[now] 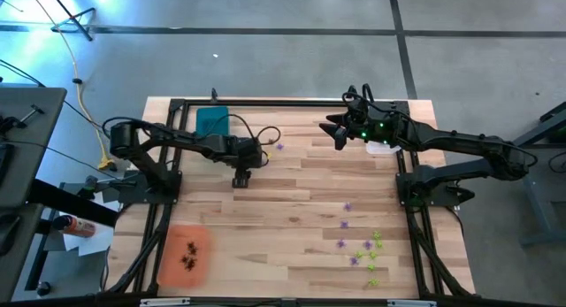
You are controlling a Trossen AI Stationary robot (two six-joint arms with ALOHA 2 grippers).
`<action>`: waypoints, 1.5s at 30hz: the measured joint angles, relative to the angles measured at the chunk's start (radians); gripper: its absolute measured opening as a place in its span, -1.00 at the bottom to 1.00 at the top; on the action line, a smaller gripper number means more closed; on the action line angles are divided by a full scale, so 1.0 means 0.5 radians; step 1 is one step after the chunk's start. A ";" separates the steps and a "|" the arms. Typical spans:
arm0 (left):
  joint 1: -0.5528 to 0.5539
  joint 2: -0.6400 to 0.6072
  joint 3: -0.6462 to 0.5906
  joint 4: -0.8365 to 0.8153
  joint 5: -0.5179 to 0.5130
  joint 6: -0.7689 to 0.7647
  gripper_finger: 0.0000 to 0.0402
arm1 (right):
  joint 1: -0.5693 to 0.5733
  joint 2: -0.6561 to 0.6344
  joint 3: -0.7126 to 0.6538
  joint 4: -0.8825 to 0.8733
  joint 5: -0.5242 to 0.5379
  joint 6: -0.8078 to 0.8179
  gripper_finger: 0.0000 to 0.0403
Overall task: Sort Halloween decoration
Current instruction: Put the black spider toy into the orange bin
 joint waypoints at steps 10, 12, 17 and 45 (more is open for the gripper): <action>0.000 -0.099 -0.002 -0.084 0.008 -0.180 -0.02 | 0.000 0.000 0.000 -0.004 0.000 0.000 0.17; 0.000 -0.164 -0.002 -0.088 0.030 -0.215 -0.02 | 0.000 0.000 0.000 -0.007 0.000 -0.003 0.17; 0.027 -0.260 -0.001 -0.081 0.017 -0.148 -0.02 | 0.000 0.002 0.000 -0.017 0.001 -0.021 0.17; 0.007 -0.105 -0.138 -0.124 0.363 -0.602 -0.02 | 0.134 0.189 0.000 0.135 -0.066 0.041 0.17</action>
